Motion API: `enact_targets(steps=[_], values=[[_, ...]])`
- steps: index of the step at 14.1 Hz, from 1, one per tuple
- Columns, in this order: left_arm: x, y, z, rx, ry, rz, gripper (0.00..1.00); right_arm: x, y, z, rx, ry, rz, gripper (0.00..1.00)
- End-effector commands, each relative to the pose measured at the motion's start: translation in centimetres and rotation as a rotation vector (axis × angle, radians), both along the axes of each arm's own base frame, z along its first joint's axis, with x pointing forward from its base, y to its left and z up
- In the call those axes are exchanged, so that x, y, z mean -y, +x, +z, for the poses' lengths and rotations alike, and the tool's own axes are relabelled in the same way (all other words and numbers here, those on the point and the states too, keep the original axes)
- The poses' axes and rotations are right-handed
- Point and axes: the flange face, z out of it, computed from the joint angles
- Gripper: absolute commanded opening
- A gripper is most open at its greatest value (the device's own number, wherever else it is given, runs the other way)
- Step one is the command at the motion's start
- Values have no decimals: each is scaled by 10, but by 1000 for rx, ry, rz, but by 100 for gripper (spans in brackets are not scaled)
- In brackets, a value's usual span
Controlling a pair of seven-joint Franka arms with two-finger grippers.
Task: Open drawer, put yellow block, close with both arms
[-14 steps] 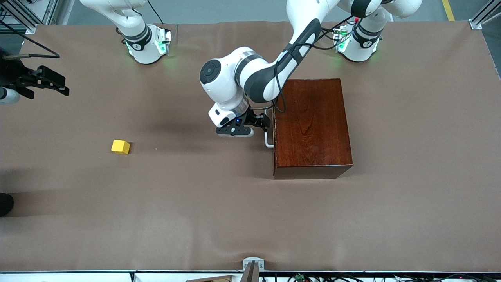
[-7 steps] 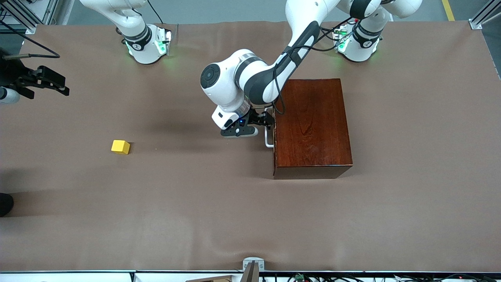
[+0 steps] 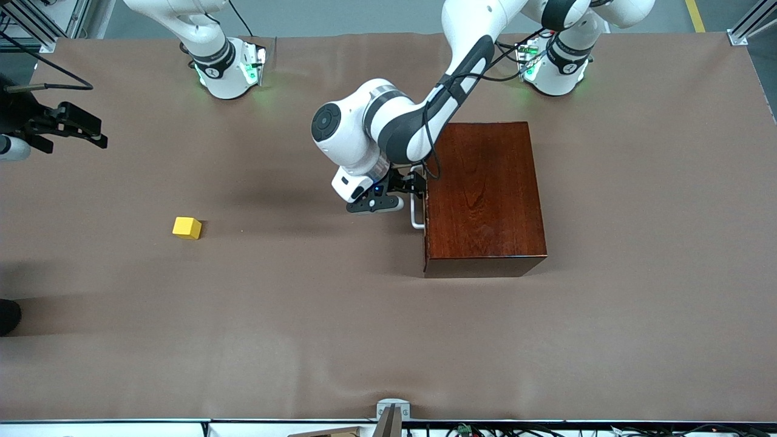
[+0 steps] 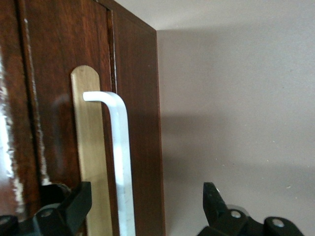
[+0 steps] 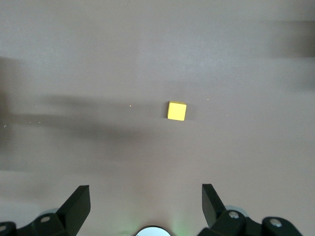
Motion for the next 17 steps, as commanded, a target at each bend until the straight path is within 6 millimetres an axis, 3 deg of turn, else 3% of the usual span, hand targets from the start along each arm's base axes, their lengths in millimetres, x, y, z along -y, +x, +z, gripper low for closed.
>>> enact_targets(steps=[1, 10, 17], values=[[8, 0, -10, 19, -3, 20, 100, 3, -3, 2, -3, 5, 7, 100], [26, -7, -17, 60, -82, 73, 100, 4, -3, 1, -7, 5, 5, 100], [45, -11, -11, 100, -209, 148, 100, 4, -3, 1, -8, 5, 5, 100]])
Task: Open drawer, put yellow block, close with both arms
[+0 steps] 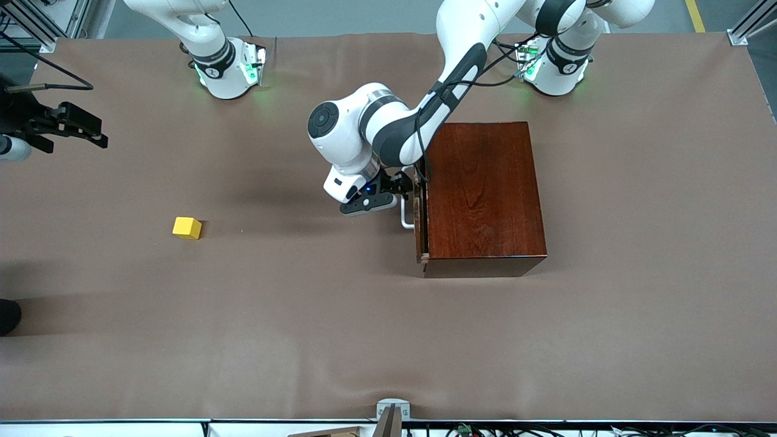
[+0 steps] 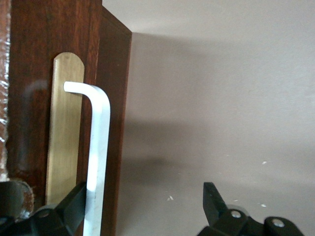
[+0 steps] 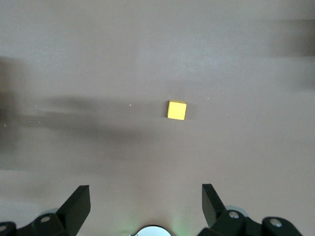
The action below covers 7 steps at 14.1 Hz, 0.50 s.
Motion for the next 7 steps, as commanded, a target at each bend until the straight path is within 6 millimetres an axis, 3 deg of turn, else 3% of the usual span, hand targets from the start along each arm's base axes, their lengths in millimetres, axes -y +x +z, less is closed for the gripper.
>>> enact_targets(steps=[1, 7], values=[[21, -5, -3, 19, -96, 36, 100, 4, -3, 1, -4, 5, 5, 100], [34, -3, 3, 57, -209, 114, 100, 5, -2, 1, -6, 5, 4, 100]])
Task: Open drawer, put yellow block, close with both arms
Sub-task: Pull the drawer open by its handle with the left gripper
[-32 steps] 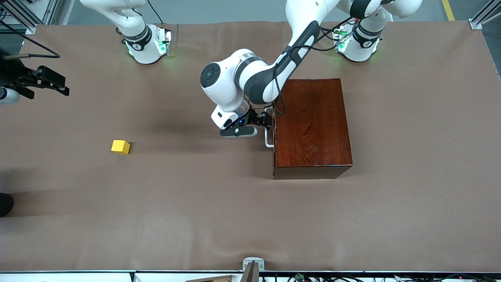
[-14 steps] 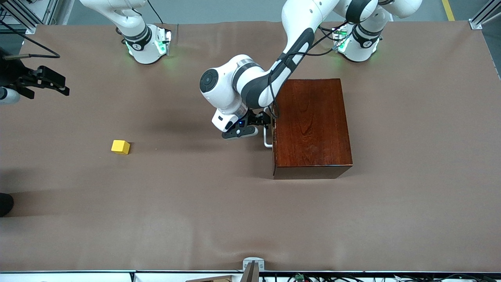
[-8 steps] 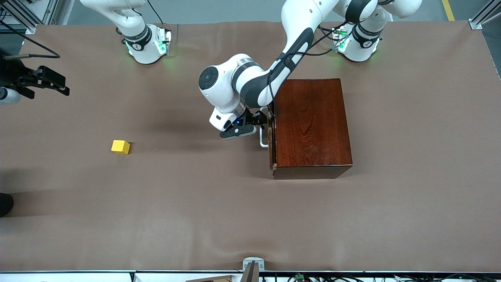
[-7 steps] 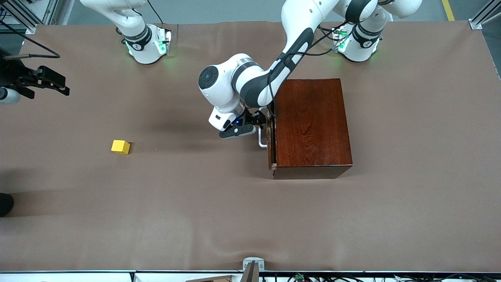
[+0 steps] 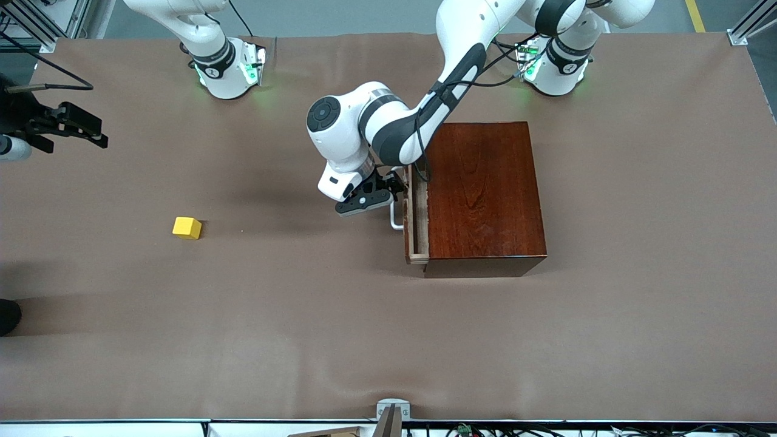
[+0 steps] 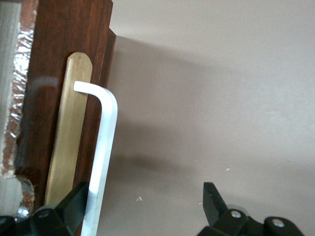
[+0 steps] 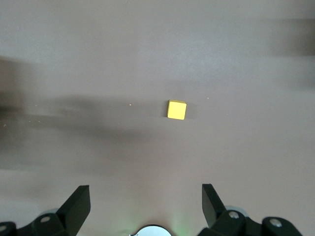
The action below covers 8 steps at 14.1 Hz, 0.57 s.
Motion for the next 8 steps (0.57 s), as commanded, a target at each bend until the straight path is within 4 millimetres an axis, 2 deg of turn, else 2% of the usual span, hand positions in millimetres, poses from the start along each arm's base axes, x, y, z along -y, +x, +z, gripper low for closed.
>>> enact_targets(steps=[1, 8], values=[[24, -5, -2, 13, -128, 40, 100, 4, -2, 1, -4, 5, 5, 100], [35, 0, 11, 78, -241, 116, 100, 4, -2, 1, -4, 5, 5, 100]])
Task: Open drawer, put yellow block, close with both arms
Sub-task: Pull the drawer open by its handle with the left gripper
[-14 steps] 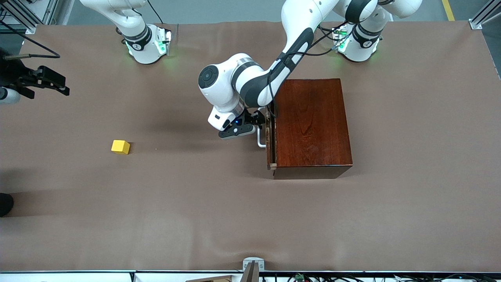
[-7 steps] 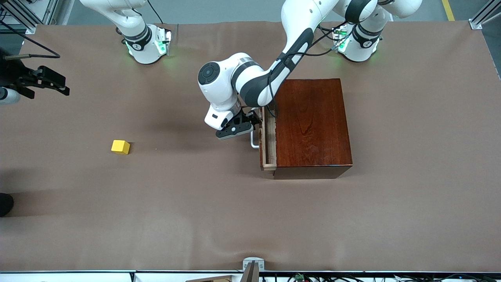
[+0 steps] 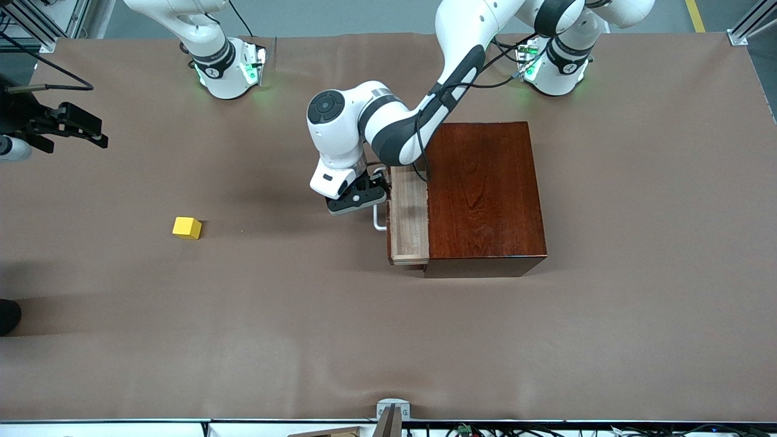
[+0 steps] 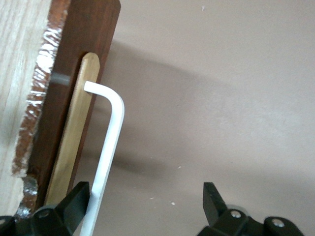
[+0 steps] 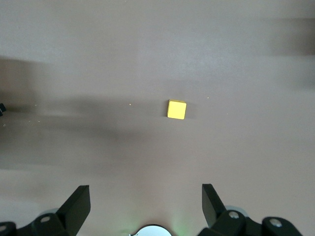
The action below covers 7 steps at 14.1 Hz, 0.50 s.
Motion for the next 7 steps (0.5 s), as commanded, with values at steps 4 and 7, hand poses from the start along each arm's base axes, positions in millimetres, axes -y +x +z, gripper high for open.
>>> enact_targets(steps=[4, 7], values=[[27, -8, 8, 28, -148, 41, 100, 4, -3, 0, -12, 5, 5, 100], [33, -10, 11, 43, -184, 46, 100, 6, -3, 1, -13, 5, 1, 100]])
